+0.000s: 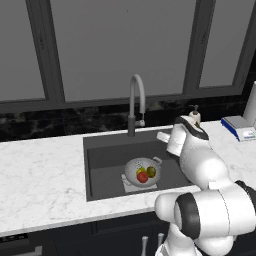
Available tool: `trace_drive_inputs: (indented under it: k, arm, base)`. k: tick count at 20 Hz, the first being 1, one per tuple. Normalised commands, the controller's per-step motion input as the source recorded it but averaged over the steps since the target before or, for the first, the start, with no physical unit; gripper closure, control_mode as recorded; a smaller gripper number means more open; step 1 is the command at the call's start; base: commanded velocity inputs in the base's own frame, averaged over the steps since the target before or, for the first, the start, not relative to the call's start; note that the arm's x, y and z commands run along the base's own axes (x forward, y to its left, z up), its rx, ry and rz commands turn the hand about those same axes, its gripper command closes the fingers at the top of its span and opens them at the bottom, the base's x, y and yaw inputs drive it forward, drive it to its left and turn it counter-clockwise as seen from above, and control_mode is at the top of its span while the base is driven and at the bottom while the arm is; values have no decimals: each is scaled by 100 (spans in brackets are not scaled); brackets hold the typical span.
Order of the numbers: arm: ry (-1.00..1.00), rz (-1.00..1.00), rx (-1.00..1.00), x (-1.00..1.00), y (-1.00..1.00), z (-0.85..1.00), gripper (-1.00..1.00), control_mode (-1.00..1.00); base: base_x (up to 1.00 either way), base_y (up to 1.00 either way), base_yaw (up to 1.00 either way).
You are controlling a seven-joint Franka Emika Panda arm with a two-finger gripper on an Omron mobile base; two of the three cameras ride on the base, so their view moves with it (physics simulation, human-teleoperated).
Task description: Put the colander in the sink, put the apple, pear, kiwi in the colander, and turn on the sink faucet and pour water over the colander.
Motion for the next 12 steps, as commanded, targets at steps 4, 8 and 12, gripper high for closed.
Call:
trace_drive_inputs:
  k: [4,8,12]
  arm:
    - [-26,25,-33,-1,-27,22,-100,-100]
    - [-35,33,-28,5,0,0,-100,-100]
    - [-39,30,-26,15,5,-16,-100,-100]
  base:
    - [0,0,0]
    - [0,0,0]
    - [0,0,0]
